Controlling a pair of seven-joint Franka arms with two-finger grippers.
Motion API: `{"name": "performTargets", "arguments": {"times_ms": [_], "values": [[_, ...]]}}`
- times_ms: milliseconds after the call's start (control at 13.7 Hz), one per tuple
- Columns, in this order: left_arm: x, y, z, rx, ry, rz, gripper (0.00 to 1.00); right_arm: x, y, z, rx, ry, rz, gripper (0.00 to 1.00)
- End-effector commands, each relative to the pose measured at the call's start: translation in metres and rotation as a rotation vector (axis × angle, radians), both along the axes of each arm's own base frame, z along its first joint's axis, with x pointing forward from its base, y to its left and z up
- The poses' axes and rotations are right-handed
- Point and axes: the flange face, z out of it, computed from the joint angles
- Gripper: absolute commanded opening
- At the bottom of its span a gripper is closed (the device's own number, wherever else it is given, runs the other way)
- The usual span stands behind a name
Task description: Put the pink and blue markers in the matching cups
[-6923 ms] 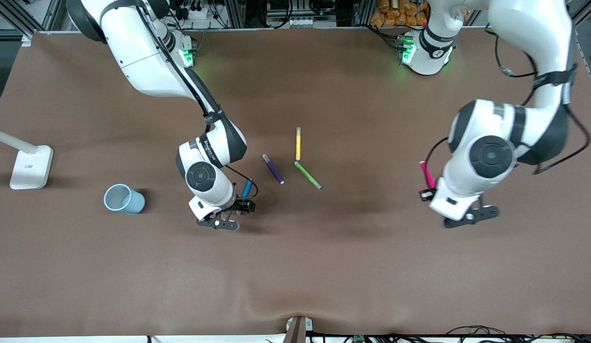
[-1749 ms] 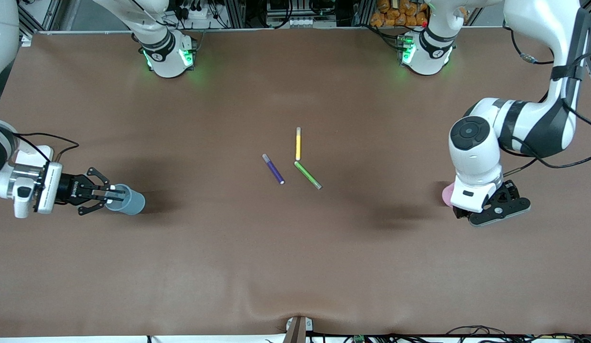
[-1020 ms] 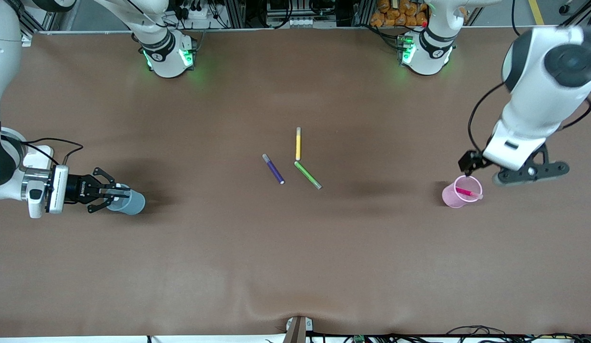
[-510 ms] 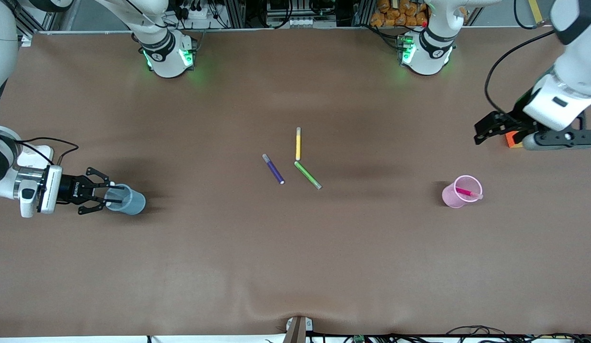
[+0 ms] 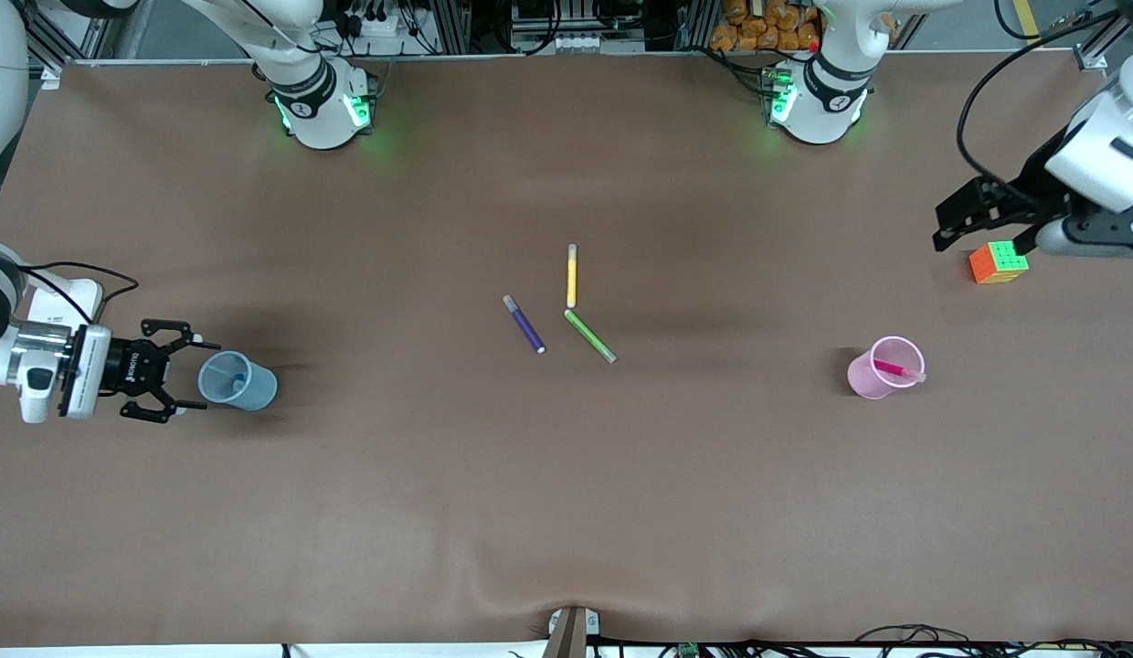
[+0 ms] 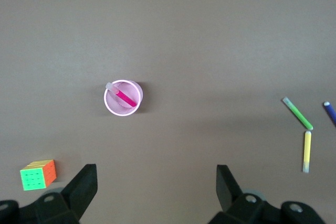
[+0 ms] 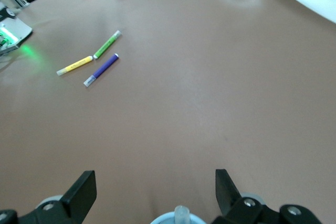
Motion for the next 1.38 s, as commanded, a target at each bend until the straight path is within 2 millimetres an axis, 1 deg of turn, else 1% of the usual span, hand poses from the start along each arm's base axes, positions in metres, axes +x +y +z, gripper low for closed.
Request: {"name": "performTargets", "arguments": {"times_ms": [0, 73, 146, 219, 510, 583, 656, 729, 802, 874, 947, 1093, 1239, 1312], "values": [[0.0, 0.007, 0.015, 0.005, -0.003, -0.055, 1.0, 0.0, 0.011, 0.035, -0.093, 0.052, -0.044, 1.0], [0.0, 0.01, 0.014, 0.002, -0.001, -0.045, 1.0, 0.001, 0.019, 0.042, -0.122, 0.076, -0.06, 1.0], [0.001, 0.025, 0.014, -0.008, 0.002, -0.009, 1.0, 0.002, 0.024, 0.053, -0.163, 0.086, -0.078, 1.0], [0.001, 0.033, 0.016, -0.014, 0.0, 0.02, 1.0, 0.002, 0.033, 0.062, -0.202, 0.106, -0.093, 1.0], [-0.005, 0.045, 0.023, 0.008, -0.005, 0.042, 1.0, 0.001, 0.069, 0.095, -0.353, 0.192, -0.149, 1.0], [-0.006, 0.059, 0.025, 0.011, -0.008, 0.067, 1.0, -0.001, 0.08, 0.105, -0.415, 0.215, -0.169, 1.0], [-0.011, 0.057, 0.029, 0.009, -0.004, 0.074, 1.0, -0.004, 0.092, 0.118, -0.487, 0.236, -0.197, 1.0], [-0.013, 0.055, 0.029, 0.006, 0.01, 0.118, 1.0, -0.007, 0.106, 0.131, -0.55, 0.255, -0.229, 1.0], [-0.014, 0.057, 0.031, 0.006, 0.008, 0.13, 1.0, -0.013, 0.121, 0.141, -0.602, 0.278, -0.274, 1.0], [-0.014, 0.057, 0.031, 0.008, 0.008, 0.129, 1.0, -0.016, 0.13, 0.151, -0.637, 0.299, -0.329, 1.0], [-0.014, 0.058, 0.03, 0.019, 0.009, 0.125, 1.0, -0.019, 0.129, 0.16, -0.678, 0.316, -0.389, 1.0], [-0.014, 0.062, 0.037, 0.028, -0.007, 0.123, 1.0, -0.027, 0.128, 0.179, -0.739, 0.363, -0.509, 1.0], [-0.015, 0.064, 0.038, 0.025, -0.005, 0.125, 1.0, -0.034, 0.124, 0.194, -0.735, 0.398, -0.614, 1.0], [-0.015, 0.068, 0.038, 0.025, -0.005, 0.131, 1.0, -0.037, 0.12, 0.202, -0.729, 0.409, -0.665, 1.0]]}}
